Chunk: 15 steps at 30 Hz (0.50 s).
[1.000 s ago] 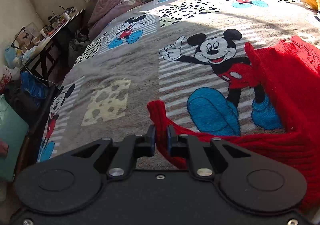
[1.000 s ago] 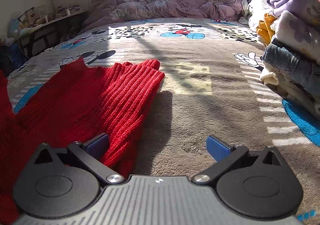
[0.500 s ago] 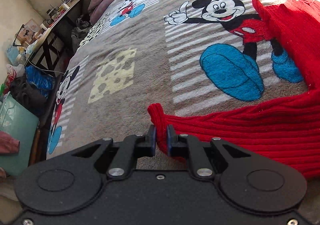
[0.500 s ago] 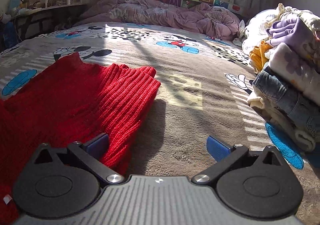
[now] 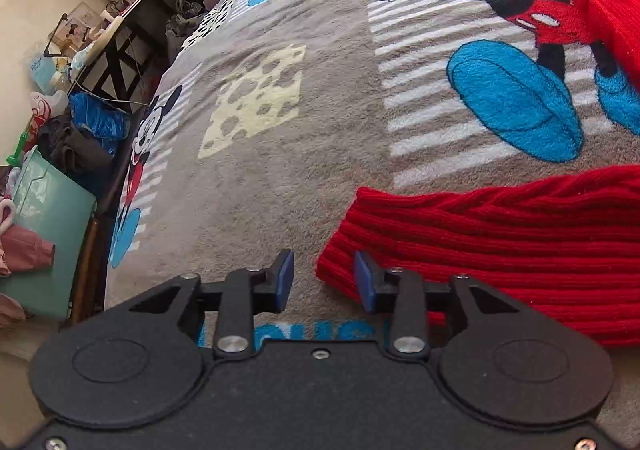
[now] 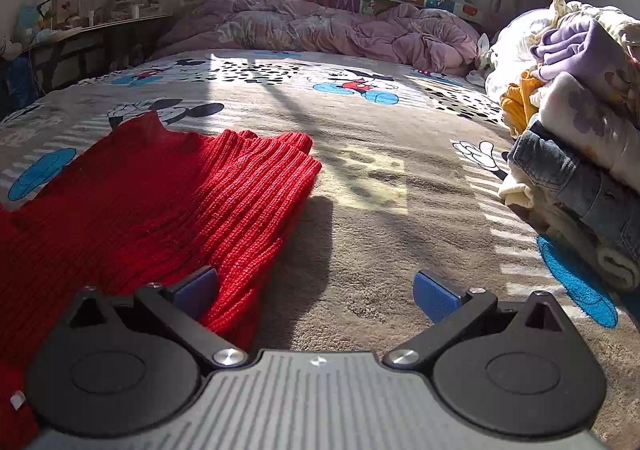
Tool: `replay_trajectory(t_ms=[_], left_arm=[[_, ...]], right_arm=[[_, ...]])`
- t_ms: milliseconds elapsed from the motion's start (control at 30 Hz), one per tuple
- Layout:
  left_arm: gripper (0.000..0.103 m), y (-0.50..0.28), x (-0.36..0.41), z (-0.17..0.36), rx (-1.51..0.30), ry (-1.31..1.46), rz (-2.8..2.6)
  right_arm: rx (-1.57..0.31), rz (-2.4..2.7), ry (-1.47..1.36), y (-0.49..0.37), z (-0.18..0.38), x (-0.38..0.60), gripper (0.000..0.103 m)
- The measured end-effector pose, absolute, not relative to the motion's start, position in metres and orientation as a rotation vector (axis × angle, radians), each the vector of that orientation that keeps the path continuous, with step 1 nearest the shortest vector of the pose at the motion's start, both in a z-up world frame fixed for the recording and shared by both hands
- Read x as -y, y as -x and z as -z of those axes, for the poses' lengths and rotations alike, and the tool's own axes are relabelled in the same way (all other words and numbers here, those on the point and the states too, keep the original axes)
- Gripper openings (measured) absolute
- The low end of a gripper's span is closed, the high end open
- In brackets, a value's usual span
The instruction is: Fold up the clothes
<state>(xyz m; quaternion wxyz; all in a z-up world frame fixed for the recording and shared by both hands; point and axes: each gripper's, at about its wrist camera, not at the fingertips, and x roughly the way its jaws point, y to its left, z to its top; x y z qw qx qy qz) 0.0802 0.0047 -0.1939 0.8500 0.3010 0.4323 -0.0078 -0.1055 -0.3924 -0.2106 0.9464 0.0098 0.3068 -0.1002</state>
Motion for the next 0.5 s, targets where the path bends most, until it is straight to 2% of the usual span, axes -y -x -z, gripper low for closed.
replay_trajectory(t_ms=[267,333,400,500], left_arm=[[0.035,-0.078,-0.004,0.176,-0.866,-0.489,0.136],[0.053,-0.081,0.004,0.192,-0.978,-0.463,0.233],[0.056,-0.076,0.019,0.201,-1.023,-0.552,0.261],[0.056,-0.078,0.030,0.186,-1.004,-0.549,0.279]], right_arm=[[-0.588,0.178,-0.122,0.112,0.206,0.408,0.102],[-0.562,0.146,-0.200,0.117,0.204,0.418,0.102],[-0.540,0.119,-0.276,0.122,0.204,0.428,0.092],[-0.505,0.077,-0.406,0.128,0.202,0.444,0.087]])
